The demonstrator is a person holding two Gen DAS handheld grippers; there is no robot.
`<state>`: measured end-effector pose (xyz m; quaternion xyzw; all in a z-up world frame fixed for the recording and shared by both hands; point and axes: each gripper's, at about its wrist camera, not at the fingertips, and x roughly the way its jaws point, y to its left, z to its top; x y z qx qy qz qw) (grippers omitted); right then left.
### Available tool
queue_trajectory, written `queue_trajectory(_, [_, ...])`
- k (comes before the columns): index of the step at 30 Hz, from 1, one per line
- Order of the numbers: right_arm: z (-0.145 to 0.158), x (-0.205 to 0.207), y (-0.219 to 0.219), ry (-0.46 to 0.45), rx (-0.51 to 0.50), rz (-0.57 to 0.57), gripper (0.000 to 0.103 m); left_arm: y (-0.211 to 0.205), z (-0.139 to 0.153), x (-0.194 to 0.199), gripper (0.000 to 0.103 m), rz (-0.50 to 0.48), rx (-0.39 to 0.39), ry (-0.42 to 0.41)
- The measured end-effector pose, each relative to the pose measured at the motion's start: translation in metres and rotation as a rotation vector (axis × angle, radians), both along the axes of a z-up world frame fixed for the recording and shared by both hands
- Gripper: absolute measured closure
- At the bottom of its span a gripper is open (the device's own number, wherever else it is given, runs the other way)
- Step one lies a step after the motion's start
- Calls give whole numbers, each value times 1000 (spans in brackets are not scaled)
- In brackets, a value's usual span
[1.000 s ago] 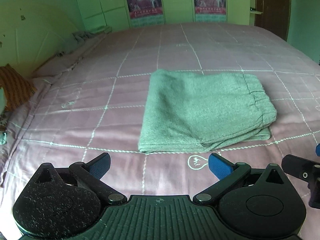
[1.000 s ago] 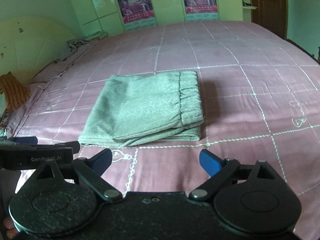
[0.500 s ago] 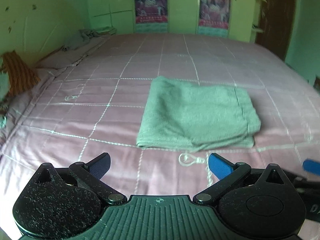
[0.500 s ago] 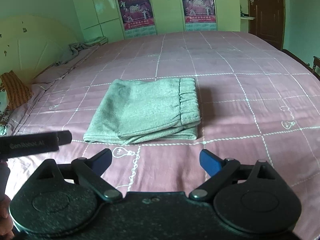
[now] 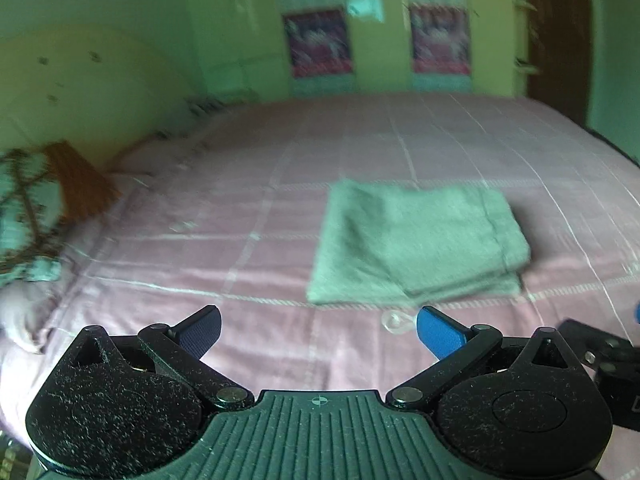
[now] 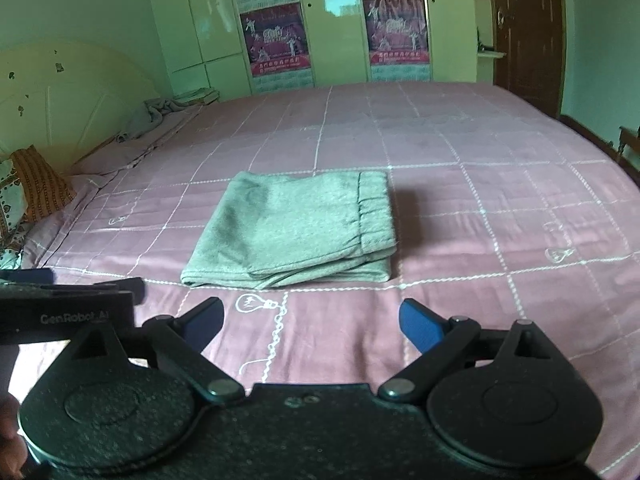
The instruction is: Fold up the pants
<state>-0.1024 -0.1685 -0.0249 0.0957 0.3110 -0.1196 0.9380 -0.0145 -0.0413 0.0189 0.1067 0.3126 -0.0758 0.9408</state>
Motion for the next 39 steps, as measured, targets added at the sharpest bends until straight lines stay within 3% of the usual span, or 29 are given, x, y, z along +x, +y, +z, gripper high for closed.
queue_trajectory(4, [11,-11,4,-23,-54,0,8,3,10,-7,0,-74,-10,31])
queue_trajectory(10, [34,-29,7,-69,-105,-10,8,-2,25,-28,0,-146,108,-9])
queue_trajectory(17, [51,-43,9,-106,-133,-25,8,16,50,-39,0,-158,-77,39])
queue_trajectory(39, [47,-44,13,-97,-137,-25,7,22,37,-26,0,-89,-74,74])
